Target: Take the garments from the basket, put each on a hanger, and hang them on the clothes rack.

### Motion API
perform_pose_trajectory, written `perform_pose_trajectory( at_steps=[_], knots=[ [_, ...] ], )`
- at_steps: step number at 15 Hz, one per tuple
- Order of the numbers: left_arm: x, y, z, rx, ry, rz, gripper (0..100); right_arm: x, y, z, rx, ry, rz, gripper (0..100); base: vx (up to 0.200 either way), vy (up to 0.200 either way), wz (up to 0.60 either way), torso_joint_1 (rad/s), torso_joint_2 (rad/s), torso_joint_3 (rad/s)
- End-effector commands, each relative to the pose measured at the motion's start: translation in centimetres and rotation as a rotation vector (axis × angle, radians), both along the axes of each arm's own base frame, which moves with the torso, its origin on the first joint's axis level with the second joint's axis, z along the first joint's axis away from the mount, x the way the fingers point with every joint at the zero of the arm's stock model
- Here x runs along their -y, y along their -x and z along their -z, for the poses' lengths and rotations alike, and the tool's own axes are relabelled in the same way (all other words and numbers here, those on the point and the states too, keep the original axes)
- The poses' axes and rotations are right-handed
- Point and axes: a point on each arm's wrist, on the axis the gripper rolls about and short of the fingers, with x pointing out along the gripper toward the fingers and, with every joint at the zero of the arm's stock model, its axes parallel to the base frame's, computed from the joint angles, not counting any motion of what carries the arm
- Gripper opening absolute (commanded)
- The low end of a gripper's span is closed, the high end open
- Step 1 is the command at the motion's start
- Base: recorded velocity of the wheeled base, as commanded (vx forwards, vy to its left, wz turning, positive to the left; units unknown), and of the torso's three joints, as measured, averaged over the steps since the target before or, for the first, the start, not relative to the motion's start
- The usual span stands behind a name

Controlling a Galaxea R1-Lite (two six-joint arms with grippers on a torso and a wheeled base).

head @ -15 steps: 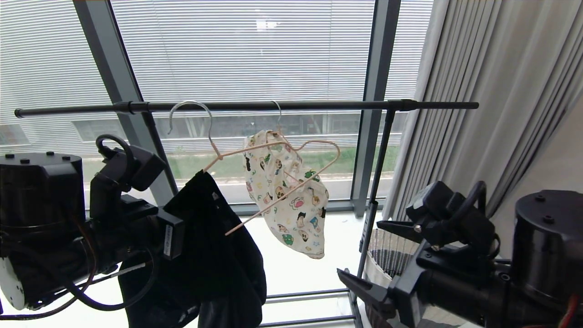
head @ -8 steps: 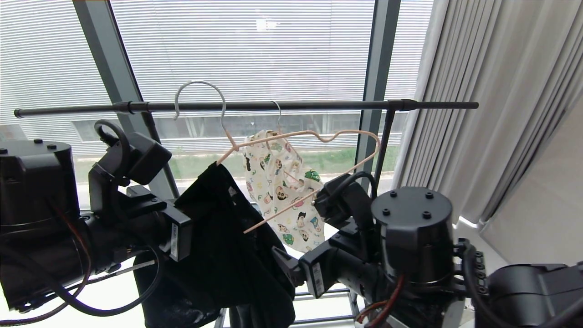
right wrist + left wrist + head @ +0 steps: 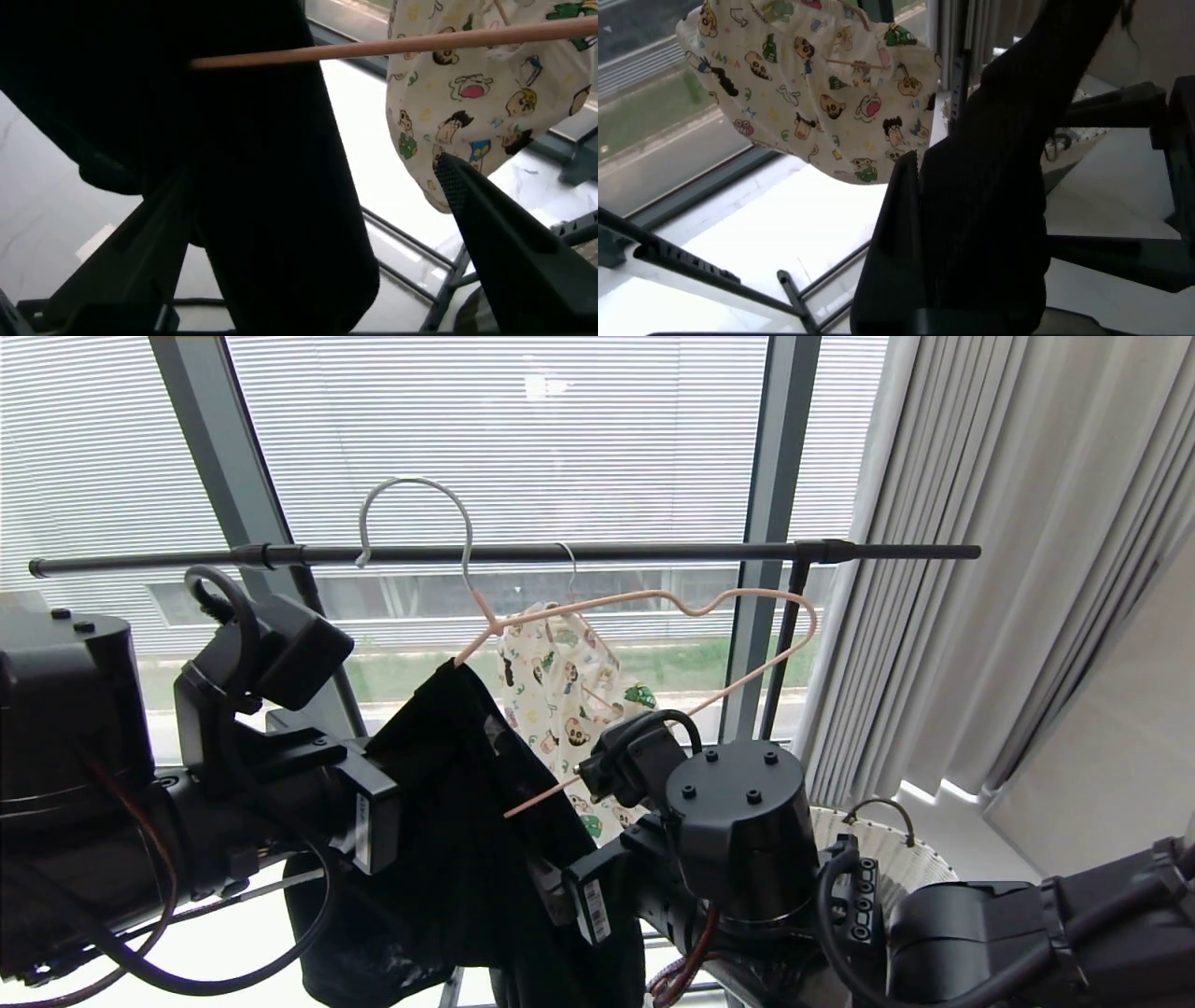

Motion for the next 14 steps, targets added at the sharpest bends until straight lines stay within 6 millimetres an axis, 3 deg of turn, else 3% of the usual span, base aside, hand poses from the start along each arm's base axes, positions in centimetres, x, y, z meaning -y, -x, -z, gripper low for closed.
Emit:
perform_pose_trajectory(
  at_steps=[1,9,14],
  knots=[
    [0.1,0.5,-0.4,0.017,0.009,0.013,0,-0.3,-1.0,0.1,0.008,-0.003,0.037,100,0.0,0.0,0.0,0.0,0.0,0.0],
    [1.0,0.9,-0.6,0.012,0.026,0.059,0,-1.5,-1.8,1.0,0.035,0.022,0.122,100,0.0,0.0,0.0,0.0,0.0,0.0],
    [0.7,0.5,-1.3,0.011,0.066,-0.006,0,0.2,-2.6,3.4,0.152,0.215,0.173,100,0.0,0.0,0.0,0.0,0.0,0.0]
  ],
)
